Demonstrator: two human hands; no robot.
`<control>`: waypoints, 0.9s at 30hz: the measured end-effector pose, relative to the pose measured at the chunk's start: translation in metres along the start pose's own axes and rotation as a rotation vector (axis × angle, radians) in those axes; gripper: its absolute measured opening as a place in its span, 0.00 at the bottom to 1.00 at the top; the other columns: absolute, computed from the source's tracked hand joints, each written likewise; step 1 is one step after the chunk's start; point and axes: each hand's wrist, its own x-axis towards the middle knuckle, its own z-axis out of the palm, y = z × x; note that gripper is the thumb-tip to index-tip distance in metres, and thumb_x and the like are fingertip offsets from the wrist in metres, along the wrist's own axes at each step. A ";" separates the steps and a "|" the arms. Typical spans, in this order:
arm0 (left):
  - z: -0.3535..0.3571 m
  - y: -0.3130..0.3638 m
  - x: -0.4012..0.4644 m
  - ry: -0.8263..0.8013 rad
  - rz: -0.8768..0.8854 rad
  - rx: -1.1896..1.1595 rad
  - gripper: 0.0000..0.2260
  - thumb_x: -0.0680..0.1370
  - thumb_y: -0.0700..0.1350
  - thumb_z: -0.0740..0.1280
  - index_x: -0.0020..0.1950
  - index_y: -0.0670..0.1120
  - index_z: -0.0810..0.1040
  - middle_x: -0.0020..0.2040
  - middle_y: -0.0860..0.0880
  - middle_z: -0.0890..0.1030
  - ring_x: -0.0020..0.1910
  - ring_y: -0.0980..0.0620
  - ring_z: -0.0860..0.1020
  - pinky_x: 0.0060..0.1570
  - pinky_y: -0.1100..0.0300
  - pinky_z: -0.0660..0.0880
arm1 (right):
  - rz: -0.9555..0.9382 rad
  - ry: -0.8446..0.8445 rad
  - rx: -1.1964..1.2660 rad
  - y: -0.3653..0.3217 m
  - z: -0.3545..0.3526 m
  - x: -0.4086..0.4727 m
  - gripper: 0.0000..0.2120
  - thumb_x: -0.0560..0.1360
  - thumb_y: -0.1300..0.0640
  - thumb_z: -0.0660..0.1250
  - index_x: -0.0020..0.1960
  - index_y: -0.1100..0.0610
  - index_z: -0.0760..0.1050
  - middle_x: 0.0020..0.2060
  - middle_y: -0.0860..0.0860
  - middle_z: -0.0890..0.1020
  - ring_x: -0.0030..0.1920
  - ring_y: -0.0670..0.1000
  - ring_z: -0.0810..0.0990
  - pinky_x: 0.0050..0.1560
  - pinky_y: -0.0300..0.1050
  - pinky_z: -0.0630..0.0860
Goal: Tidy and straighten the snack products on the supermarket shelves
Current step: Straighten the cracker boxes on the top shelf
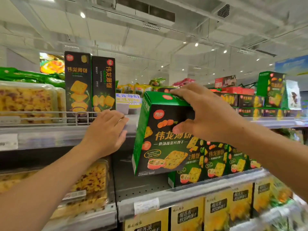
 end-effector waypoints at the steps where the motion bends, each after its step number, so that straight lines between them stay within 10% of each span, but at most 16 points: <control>1: 0.001 0.000 0.000 -0.010 -0.001 0.009 0.21 0.75 0.49 0.62 0.61 0.36 0.79 0.55 0.39 0.79 0.55 0.37 0.76 0.60 0.43 0.71 | -0.010 -0.001 -0.008 -0.002 0.013 -0.009 0.44 0.64 0.42 0.78 0.74 0.52 0.64 0.65 0.50 0.72 0.64 0.53 0.70 0.61 0.51 0.70; 16: 0.020 0.008 -0.007 0.133 -0.016 0.113 0.21 0.79 0.48 0.58 0.64 0.34 0.74 0.56 0.36 0.76 0.58 0.36 0.71 0.65 0.41 0.63 | -0.126 -0.081 -0.023 0.010 0.187 -0.029 0.39 0.64 0.45 0.79 0.69 0.61 0.71 0.61 0.56 0.78 0.61 0.59 0.77 0.62 0.54 0.73; 27: 0.025 0.008 -0.007 0.171 -0.012 0.174 0.20 0.79 0.47 0.59 0.65 0.34 0.74 0.57 0.35 0.76 0.59 0.34 0.72 0.66 0.40 0.64 | -0.112 -0.313 -0.071 0.051 0.213 0.014 0.41 0.69 0.40 0.73 0.75 0.47 0.57 0.66 0.51 0.76 0.61 0.58 0.77 0.54 0.52 0.77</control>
